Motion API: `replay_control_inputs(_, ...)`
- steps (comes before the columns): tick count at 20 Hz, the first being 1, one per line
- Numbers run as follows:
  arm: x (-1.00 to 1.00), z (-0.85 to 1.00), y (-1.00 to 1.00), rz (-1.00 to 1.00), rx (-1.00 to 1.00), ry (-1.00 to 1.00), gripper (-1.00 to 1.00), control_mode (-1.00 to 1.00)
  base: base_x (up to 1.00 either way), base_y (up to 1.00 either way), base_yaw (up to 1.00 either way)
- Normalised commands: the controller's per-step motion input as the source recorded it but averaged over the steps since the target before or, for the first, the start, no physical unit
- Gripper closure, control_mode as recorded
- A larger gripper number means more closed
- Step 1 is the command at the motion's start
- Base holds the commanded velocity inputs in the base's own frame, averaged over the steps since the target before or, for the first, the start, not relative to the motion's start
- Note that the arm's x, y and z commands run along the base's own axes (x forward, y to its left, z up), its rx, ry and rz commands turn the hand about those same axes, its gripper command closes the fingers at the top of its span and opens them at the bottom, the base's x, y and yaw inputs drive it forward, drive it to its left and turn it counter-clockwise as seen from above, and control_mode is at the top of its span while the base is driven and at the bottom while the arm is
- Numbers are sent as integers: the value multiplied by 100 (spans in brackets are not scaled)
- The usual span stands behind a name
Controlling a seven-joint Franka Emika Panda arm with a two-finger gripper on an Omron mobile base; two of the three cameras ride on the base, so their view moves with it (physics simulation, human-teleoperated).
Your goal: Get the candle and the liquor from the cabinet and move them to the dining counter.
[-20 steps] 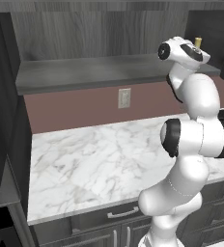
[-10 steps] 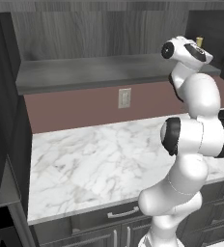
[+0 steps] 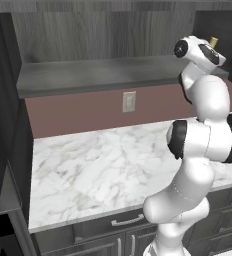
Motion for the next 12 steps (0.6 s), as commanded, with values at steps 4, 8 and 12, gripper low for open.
replay_control_inputs(4, -25, 0, 18, 1, 0, -11, 100, -100, 0, 0, 0)
replay_control_inputs(8, -21, 0, 62, 0, -3, -9, 100, -100, 0, 0, 0)
replay_control_inputs(12, -25, 0, 78, 0, -10, -6, 100, -100, 0, 0, 0)
